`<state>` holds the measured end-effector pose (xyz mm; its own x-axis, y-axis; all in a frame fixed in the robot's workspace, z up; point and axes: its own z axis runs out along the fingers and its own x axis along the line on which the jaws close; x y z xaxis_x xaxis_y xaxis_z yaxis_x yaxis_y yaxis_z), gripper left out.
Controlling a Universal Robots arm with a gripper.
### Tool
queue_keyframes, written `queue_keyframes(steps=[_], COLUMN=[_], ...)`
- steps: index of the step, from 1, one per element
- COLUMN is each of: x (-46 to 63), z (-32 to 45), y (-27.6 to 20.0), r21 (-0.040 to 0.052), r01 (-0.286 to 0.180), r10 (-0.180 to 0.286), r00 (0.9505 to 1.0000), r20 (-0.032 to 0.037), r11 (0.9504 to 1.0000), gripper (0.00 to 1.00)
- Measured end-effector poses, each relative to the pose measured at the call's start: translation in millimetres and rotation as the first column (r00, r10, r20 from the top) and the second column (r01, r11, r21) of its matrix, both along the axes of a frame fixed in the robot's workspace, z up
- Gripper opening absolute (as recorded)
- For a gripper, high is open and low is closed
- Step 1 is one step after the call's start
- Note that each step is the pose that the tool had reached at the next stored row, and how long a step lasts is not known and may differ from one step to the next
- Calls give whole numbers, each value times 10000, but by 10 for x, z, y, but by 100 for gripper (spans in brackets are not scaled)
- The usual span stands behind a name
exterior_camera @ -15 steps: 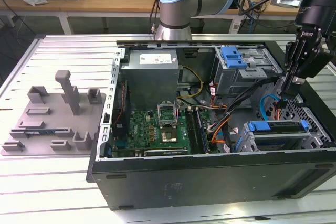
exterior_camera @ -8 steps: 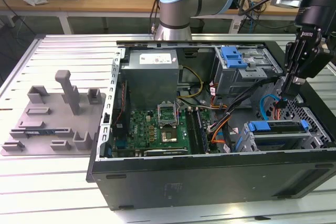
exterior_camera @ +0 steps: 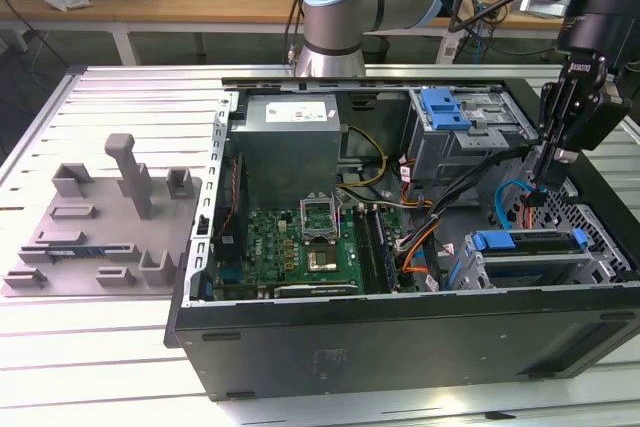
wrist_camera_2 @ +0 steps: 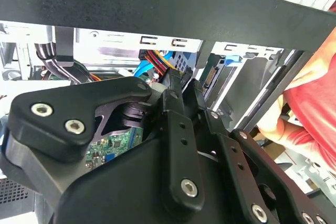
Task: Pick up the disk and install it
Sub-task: 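Insert the first disk wire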
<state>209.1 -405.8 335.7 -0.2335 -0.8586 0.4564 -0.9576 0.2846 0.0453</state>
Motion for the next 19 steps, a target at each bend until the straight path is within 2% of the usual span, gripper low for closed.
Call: queue_keyframes(steps=[3,4,7,9,11,13,15,17,18,19], x=[0,0,-19,-47,-59,-68,-80,-88,-100,-109], z=[-7,-12,-8,44,52,54,54,54,58,63], y=[0,0,-2,-25,-39,-58,-87,-111,-147,-183], r21=[-13,-30,-32,44,123,272,517,704,885,959], r01=[0,0,0,1,0,-1,-2,-4,-7,-7], r10=[0,0,0,-1,-3,-6,-12,-17,-22,-26], r00=[10000,10000,10000,9999,9998,9997,9996,9995,9995,9994], r20=[51,77,89,144,185,229,274,301,325,338], r11=[10000,10000,10000,10000,9999,9996,9987,9975,9961,9954], gripper=[25,16,16,16,16,16,16,16,16,16])
